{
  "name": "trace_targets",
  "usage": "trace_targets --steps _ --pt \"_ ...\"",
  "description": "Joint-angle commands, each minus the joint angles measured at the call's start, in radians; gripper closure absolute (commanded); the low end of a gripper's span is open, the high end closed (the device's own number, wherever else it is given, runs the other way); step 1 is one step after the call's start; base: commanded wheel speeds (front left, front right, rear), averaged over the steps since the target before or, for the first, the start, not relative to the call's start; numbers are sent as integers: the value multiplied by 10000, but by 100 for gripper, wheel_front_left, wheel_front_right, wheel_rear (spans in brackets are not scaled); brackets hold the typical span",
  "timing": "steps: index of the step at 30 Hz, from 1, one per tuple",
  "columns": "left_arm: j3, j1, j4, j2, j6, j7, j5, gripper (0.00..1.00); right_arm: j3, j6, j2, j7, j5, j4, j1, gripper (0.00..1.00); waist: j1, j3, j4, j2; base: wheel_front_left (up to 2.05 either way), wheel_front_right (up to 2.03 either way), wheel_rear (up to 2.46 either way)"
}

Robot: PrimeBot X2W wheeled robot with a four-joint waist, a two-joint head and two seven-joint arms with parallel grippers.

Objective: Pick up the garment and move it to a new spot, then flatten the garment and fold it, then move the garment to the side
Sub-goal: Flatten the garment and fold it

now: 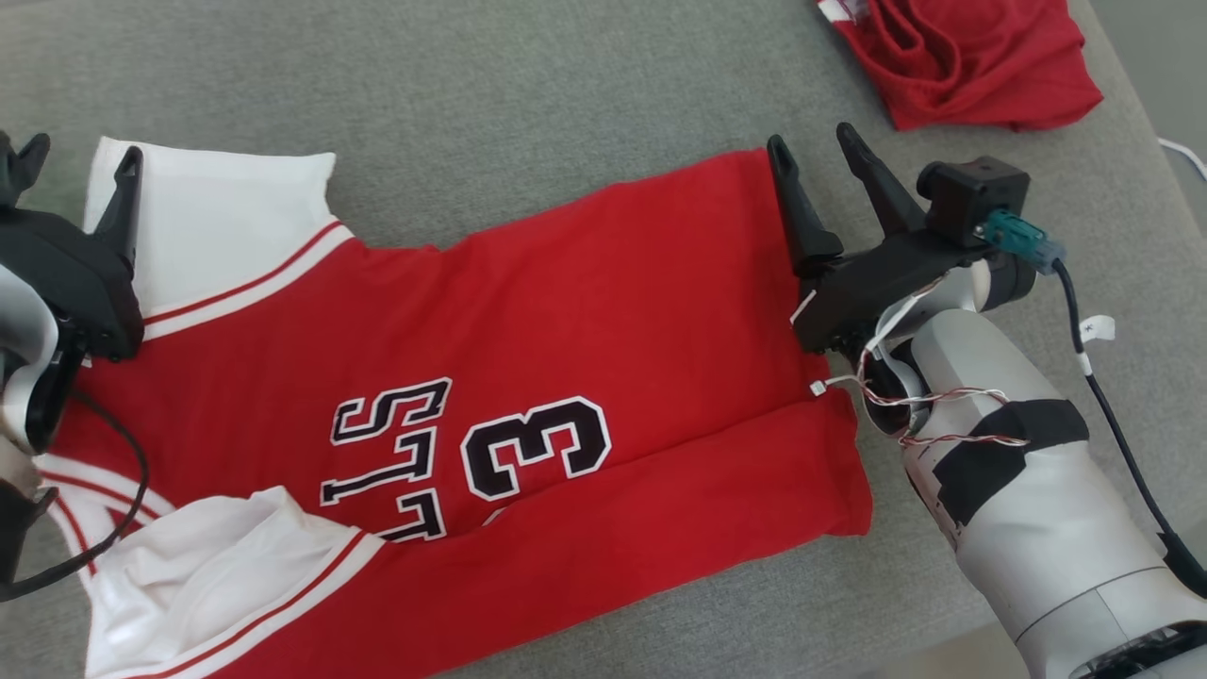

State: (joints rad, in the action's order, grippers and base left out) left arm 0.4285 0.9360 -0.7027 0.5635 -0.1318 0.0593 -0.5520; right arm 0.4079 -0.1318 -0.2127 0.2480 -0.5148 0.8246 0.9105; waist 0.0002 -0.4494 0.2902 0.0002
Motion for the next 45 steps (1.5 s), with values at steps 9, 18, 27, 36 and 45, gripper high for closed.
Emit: trace_targets --steps 9,18,27,36,45 --pt "691 558 -1138 -67 27 88 -408 0 1019 27 18 -148 -561 336 469 0 -2 -184 189 -2 0 0 0" --pt "1379 899 -1571 -288 27 -259 -800 0 1730 27 -177 -825 -1141 712 921 0 -2 -213 39 -2 0 0 0" --pt "2013 1237 -1726 -381 27 -387 -1351 100 1979 27 -68 -1008 -1526 1357 1501 100 -2 -548 -167 -2 0 0 0" --pt "2355 1476 -1779 -466 27 -1184 -1779 100 2114 27 -98 -663 -1760 1965 1916 100 -2 -230 -500 -2 0 0 0" --pt "2632 1332 -1576 -527 27 -2227 -2301 100 2361 27 -390 -59 -2168 1770 1542 100 -2 461 -792 -2 0 0 0"
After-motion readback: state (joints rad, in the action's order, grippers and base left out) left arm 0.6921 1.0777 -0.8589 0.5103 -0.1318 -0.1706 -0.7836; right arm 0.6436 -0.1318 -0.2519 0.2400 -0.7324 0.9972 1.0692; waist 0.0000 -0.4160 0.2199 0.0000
